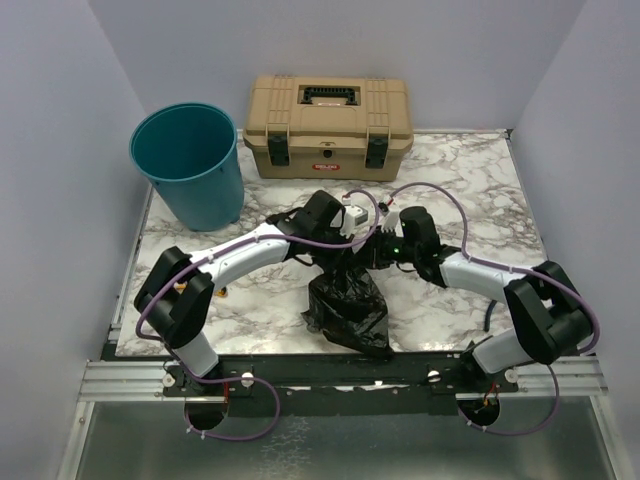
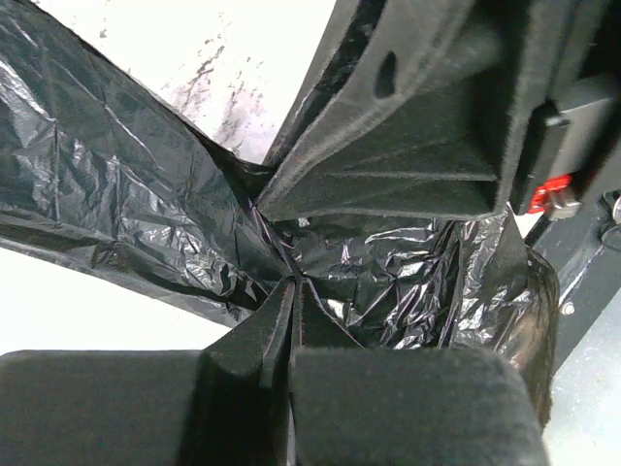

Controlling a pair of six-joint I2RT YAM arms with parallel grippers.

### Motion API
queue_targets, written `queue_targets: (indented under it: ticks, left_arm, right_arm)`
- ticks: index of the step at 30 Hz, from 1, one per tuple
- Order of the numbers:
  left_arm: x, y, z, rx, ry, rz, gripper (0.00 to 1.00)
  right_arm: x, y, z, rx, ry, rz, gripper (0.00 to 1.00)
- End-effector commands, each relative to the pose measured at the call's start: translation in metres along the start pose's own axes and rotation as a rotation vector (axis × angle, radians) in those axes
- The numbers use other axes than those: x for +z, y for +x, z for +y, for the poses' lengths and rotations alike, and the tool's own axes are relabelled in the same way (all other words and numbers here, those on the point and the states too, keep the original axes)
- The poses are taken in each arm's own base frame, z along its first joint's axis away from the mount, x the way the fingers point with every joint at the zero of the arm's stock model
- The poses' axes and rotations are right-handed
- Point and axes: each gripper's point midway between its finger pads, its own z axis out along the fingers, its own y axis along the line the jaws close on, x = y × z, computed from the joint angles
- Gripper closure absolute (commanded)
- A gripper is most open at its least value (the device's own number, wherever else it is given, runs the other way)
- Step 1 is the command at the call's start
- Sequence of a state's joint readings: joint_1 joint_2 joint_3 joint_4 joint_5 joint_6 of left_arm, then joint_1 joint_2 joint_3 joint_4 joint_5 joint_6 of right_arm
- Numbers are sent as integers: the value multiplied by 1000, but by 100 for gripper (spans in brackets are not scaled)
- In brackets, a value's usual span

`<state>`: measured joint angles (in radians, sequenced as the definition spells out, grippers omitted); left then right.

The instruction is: Put the trash bags into the trash bin

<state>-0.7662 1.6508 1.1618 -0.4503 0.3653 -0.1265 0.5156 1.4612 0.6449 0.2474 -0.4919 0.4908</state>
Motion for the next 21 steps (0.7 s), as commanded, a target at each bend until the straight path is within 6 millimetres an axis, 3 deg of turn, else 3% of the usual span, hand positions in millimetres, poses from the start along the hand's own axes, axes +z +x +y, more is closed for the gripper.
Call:
queue_targets:
  ticks: [1, 3, 8, 11, 16, 21]
  left_arm:
    - [-15, -14, 3, 11, -54, -72, 100]
    - [-18, -17, 10, -3, -101, -91, 100]
    - [-35, -21, 41, -94, -245, -164, 100]
    - [-50, -18, 67, -173, -346, -213, 100]
    - [-76, -1, 103, -301, -500, -276, 100]
    - [-79, 24, 114, -382, -555, -272, 100]
  right_arm:
    - [5, -8, 5, -15, -53, -10, 93]
    - [4, -7, 2, -3, -45, -18, 100]
    - [-6, -16, -5, 12, 14, -76, 100]
    - [-14, -22, -19, 38, 110, -109, 100]
    - [-31, -28, -36, 113, 247, -177, 100]
    - [-45, -22, -48, 231, 329, -230, 100]
